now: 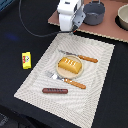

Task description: Interact with the objects in diverse but meaningful ways.

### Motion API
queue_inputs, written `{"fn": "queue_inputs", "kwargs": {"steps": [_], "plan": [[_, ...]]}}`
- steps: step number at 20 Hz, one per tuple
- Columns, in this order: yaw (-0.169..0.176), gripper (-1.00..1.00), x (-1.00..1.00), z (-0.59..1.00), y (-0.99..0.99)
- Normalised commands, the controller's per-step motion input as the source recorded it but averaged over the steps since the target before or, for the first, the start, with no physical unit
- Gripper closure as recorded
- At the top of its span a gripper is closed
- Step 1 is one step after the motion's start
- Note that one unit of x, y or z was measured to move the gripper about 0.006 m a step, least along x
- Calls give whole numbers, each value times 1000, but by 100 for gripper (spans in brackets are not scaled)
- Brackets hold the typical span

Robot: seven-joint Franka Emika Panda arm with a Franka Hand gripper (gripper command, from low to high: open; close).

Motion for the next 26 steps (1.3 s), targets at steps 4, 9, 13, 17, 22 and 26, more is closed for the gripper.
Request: {"fn": "queue_inputs", "kwargs": {"steps": [4,9,13,17,22,26], "plan": [[-66,100,928,63,-66],[-46,100,989,88,0],[-44,100,984,118,0],[-39,100,848,6,-11],[-26,100,597,-38,-123],[-5,100,337,-89,-156]]}}
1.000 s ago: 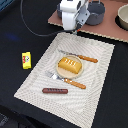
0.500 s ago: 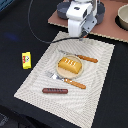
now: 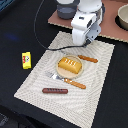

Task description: Interact with the objects in diverse but meaningful ways.

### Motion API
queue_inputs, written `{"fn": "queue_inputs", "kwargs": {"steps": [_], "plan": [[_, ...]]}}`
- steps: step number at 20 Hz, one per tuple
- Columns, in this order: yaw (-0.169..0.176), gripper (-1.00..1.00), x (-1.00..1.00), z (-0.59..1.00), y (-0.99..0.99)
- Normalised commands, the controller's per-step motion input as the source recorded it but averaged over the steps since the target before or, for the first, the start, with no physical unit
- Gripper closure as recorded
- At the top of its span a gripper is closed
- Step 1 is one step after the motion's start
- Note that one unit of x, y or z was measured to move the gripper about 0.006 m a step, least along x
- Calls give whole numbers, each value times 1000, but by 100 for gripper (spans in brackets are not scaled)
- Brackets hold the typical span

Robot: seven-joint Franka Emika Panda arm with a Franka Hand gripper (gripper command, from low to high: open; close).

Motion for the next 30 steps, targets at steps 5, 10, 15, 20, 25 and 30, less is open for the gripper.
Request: {"fn": "queue_inputs", "kwargs": {"steps": [5,10,15,20,25,30], "plan": [[6,-100,19,-20,-3],[16,-100,47,159,94],[15,-100,124,963,297],[14,-100,55,1000,169],[0,-100,2,737,-127],[0,-100,0,219,-519]]}}
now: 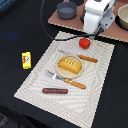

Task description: Interact with the objects in diverse but meaningful ways.

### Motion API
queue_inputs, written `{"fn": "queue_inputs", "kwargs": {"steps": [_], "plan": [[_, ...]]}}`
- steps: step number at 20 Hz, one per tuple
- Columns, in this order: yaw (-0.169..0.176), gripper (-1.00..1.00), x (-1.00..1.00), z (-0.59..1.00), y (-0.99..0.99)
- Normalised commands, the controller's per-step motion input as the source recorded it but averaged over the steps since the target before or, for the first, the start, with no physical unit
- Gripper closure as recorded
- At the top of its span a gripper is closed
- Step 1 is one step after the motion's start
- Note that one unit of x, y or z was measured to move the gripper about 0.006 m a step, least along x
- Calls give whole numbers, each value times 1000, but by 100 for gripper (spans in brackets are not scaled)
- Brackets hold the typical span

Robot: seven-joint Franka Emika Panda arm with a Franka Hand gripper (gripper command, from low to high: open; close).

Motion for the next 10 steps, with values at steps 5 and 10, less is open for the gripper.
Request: {"fn": "queue_inputs", "kwargs": {"steps": [5,10], "plan": [[0,-100,0,67,-875],[0,-100,0,68,-979]]}}
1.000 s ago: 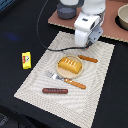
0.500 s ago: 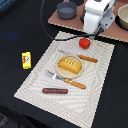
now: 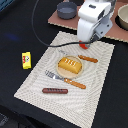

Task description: Interact with the objects in diverse but meaningful ways.

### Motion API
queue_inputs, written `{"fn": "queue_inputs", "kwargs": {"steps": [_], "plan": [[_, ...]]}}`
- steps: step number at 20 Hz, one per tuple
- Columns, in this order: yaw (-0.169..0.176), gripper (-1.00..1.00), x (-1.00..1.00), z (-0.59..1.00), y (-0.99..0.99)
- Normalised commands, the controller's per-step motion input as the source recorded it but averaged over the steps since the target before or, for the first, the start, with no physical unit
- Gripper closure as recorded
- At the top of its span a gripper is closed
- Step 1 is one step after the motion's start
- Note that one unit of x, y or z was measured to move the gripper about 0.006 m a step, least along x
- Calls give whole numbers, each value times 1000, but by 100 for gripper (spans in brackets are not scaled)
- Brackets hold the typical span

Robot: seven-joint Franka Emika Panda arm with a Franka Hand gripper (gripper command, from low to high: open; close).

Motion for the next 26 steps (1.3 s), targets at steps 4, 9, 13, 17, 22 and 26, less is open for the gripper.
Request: {"fn": "queue_inputs", "kwargs": {"steps": [4,9,13,17,22,26], "plan": [[0,-100,-36,37,-932],[67,-100,-166,0,-258],[148,-100,-143,-2,0],[131,-100,-125,-48,0],[64,-100,-5,-226,-66],[48,-100,-16,-455,-28]]}}
